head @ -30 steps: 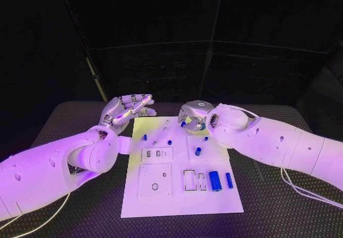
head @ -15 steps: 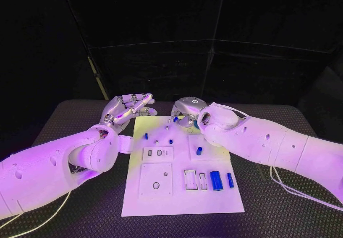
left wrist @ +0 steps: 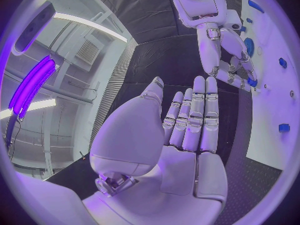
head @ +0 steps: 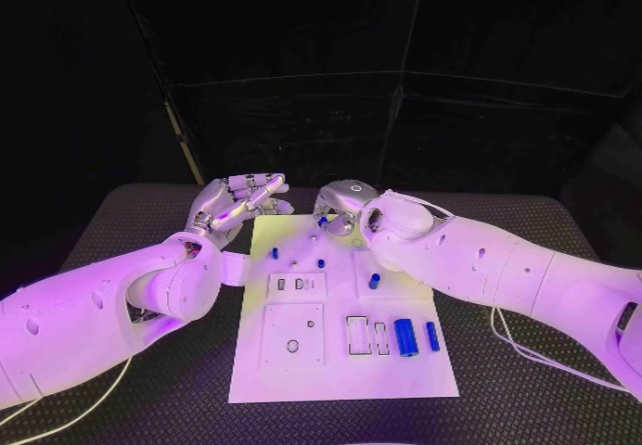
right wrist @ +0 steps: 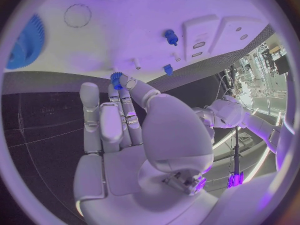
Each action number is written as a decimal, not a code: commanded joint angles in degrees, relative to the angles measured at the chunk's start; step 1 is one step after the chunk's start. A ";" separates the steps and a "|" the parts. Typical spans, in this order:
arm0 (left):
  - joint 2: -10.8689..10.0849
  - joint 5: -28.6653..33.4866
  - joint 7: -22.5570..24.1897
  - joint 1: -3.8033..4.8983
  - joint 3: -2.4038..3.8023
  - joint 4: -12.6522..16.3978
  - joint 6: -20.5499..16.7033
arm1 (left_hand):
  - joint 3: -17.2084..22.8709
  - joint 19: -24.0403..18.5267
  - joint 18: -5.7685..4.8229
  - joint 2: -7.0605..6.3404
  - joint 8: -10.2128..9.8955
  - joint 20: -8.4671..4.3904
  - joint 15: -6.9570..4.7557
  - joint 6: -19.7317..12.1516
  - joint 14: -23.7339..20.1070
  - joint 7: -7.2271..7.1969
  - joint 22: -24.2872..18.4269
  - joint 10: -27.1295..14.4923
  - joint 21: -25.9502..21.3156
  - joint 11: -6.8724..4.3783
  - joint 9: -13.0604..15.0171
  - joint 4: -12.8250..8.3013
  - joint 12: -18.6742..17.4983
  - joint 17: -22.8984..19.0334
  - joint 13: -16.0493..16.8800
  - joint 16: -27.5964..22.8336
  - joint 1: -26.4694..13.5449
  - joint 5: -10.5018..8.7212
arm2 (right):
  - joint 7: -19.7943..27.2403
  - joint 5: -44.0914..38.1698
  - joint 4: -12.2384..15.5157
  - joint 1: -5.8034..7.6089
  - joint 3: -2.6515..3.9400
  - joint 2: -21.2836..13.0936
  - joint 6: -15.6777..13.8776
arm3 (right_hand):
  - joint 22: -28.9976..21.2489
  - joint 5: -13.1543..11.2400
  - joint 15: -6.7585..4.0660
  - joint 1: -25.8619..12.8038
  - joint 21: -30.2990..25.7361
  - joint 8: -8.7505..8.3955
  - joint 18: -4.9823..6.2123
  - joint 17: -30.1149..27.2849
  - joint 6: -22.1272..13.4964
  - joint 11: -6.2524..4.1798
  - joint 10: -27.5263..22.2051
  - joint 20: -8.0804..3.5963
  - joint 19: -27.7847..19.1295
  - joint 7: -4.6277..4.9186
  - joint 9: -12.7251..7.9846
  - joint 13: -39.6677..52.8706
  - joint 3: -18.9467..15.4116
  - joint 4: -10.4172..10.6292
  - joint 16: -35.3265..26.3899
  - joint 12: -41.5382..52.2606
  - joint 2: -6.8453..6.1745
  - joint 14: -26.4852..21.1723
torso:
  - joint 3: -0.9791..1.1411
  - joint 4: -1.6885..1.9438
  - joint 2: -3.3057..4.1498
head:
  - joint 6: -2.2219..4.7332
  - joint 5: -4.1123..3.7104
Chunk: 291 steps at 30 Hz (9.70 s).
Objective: Assemble the parts on the task board
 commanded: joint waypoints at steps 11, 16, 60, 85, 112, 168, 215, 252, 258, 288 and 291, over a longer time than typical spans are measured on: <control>-0.08 -0.29 0.26 0.26 0.07 0.39 0.58 | -0.05 -0.06 0.66 0.01 -0.34 0.30 0.20 -0.08 -0.07 0.41 -0.09 -0.10 -0.22 0.19 -0.06 -0.34 -0.29 0.12 -0.08 -0.31 0.49 -0.23 | 0.00 -1.38 -1.96 0.17 0.04 1.61 -1.05 | 0.11 -0.29 -0.12 -0.71 0.31 -0.16 -0.55 0.24 0.18 -1.00 1.11 0.44 0.10 0.08 0.02 0.02 0.10 0.55 0.50 0.07 0.03 1.38 | -0.03 0.05 0.25 | -0.10 0.41; 0.02 -0.29 0.21 0.29 0.08 0.35 0.64 | -0.07 -0.06 0.67 0.01 -0.37 0.30 0.21 -0.09 -0.08 0.41 -0.11 -0.12 -0.23 0.19 -0.06 -0.39 -0.34 0.14 -0.08 -0.35 0.53 -0.23 | -0.06 -1.69 -3.01 0.18 0.04 2.35 -0.83 | 0.09 -0.30 -0.10 -0.79 0.30 -0.17 -0.55 0.23 0.15 -0.99 1.03 0.46 0.08 0.09 0.01 0.01 0.15 0.66 0.52 0.06 0.03 1.38 | -0.09 0.10 0.23 | -0.16 0.45; -0.74 -0.29 -0.36 0.44 0.07 -0.11 1.18 | -0.18 -0.13 0.66 0.03 -0.55 0.35 0.26 -0.15 -0.18 0.40 -0.19 -0.23 -0.32 0.23 -0.07 -0.55 -0.55 0.23 -0.09 -0.62 0.63 -0.24 | -1.93 8.57 11.09 0.22 0.10 -12.54 -4.29 | -5.34 -1.05 1.32 -2.62 -3.84 0.44 -0.06 -3.15 -7.51 0.41 -7.02 1.95 -0.69 1.53 0.27 0.95 -8.16 7.54 -0.54 7.08 -3.95 0.69 | 0.14 -0.77 0.01 | -0.01 0.79; 0.40 -0.28 -0.72 0.29 0.04 -1.77 1.91 | -0.21 -0.16 0.66 0.07 -0.61 0.37 0.27 -0.16 -0.21 0.34 -0.22 -0.25 -0.35 0.22 -0.07 -0.59 -0.61 0.26 -0.09 -0.71 0.65 -0.24 | -9.25 20.03 8.99 0.25 0.25 -16.56 7.30 | 9.97 5.67 0.27 5.24 5.39 5.28 -2.76 22.63 -14.61 -1.21 7.32 0.97 9.01 0.80 0.35 61.65 -33.66 31.88 13.59 68.08 -6.73 4.49 | 0.45 -1.42 0.09 | 0.31 0.13; 0.78 -0.28 -0.95 0.28 0.04 -2.41 2.32 | -0.21 -0.16 0.66 0.07 -0.61 0.37 0.27 -0.16 -0.21 0.34 -0.22 -0.25 -0.35 0.22 -0.07 -0.59 -0.61 0.26 -0.09 -0.71 0.65 -0.24 | -10.34 13.44 6.52 0.24 0.25 -13.35 5.81 | 15.03 7.09 0.31 6.66 8.32 7.78 -3.60 26.02 -13.68 -1.28 13.75 1.05 11.63 0.61 0.32 75.37 -33.15 30.55 14.87 78.93 -3.12 5.12 | 0.54 -1.49 0.12 | -0.18 0.17; 1.35 -0.28 -1.13 0.24 0.05 -2.84 2.66 | -0.33 -0.21 0.68 0.16 -0.75 0.40 0.28 -0.14 -0.24 0.29 -0.31 -0.26 -0.43 0.19 -0.05 -0.70 -0.78 0.37 -0.08 -0.97 0.68 -0.24 | -13.11 1.23 10.71 0.19 -1.26 -2.88 -1.37 | 23.11 -0.19 -0.93 9.77 12.47 8.35 -5.03 27.82 -5.93 -2.74 17.80 -0.11 15.90 -1.01 0.02 82.41 -22.46 25.25 15.46 83.80 -0.04 5.47 | 0.53 -1.44 0.12 | -0.79 0.97; 1.39 -0.28 -1.20 0.26 0.05 -2.92 2.63 | -0.33 -0.21 0.68 0.16 -0.75 0.40 0.28 -0.14 -0.24 0.29 -0.31 -0.26 -0.43 0.19 -0.05 -0.70 -0.78 0.37 -0.08 -0.97 0.68 -0.24 | -12.33 1.30 5.63 0.12 -3.06 1.08 3.16 | 22.67 -1.89 1.53 1.53 12.27 1.06 -4.90 27.12 -14.44 0.04 15.86 2.22 15.16 1.96 0.16 79.98 -21.29 30.17 15.27 81.76 -5.89 5.31 | 0.64 -1.55 0.10 | -1.35 1.08; 0.68 -0.29 -1.47 0.25 0.05 -2.77 2.49 | -0.43 -0.25 0.69 0.27 -0.91 0.42 0.29 -0.12 -0.25 0.28 -0.40 -0.27 -0.51 0.20 -0.05 -0.89 -0.96 0.50 -0.08 -1.22 0.82 -0.22 | -4.01 14.80 14.25 0.04 -3.02 -10.66 -8.67 | 23.82 7.24 1.07 -2.65 12.90 1.08 -5.09 27.49 -10.84 -0.56 16.72 1.87 15.71 1.24 0.22 81.21 -26.05 28.32 15.39 82.64 -2.12 5.38 | 0.74 -1.75 0.01 | -1.21 1.09; 0.31 -0.29 -1.42 0.24 0.05 -2.75 2.46 | -0.43 -0.25 0.69 0.28 -0.93 0.42 0.29 -0.12 -0.25 0.28 -0.41 -0.28 -0.52 0.20 -0.05 -0.92 -0.98 0.52 -0.08 -1.25 0.85 -0.22 | 6.44 28.83 16.84 0.05 -3.01 -18.11 -8.19 | 23.10 0.97 0.78 4.58 12.52 1.20 -4.97 27.33 -9.88 -0.83 16.45 1.57 15.18 0.99 0.18 80.90 -25.79 23.18 15.34 82.34 -2.90 5.34 | 0.68 -1.78 -0.04 | -0.75 0.52; 1.22 -0.29 -1.37 0.01 0.04 -4.09 2.84 | -0.54 -0.40 0.67 0.30 -0.96 0.46 0.33 0.09 -0.42 0.19 -0.51 -0.03 -0.64 0.16 0.00 -1.14 -1.01 0.60 -0.04 -1.59 1.02 -0.22 | 14.75 30.04 7.94 -1.45 -3.00 -24.10 -1.88 | 21.85 1.52 0.96 8.32 11.91 0.27 -4.73 26.52 -10.84 -0.62 15.62 1.71 14.31 1.27 0.03 79.94 -26.15 19.21 15.08 81.47 -2.59 5.16 | 0.78 -1.79 0.07 | -0.41 -0.39; 1.26 -0.29 -1.36 0.01 0.04 -4.14 2.84 | -0.55 -0.41 0.68 0.30 -0.97 0.46 0.33 0.11 -0.43 0.18 -0.52 -0.02 -0.66 0.15 0.00 -1.18 -1.02 0.61 -0.04 -1.62 1.06 -0.22 | 14.61 29.71 7.56 -1.54 -3.00 -23.97 -1.56 | 21.86 1.67 0.96 8.41 11.90 0.42 -4.73 26.52 -10.55 -0.64 15.64 1.72 14.31 1.25 0.09 79.97 -26.14 19.05 15.08 81.50 -2.40 5.16 | 0.74 -1.77 0.01 | -0.49 -0.48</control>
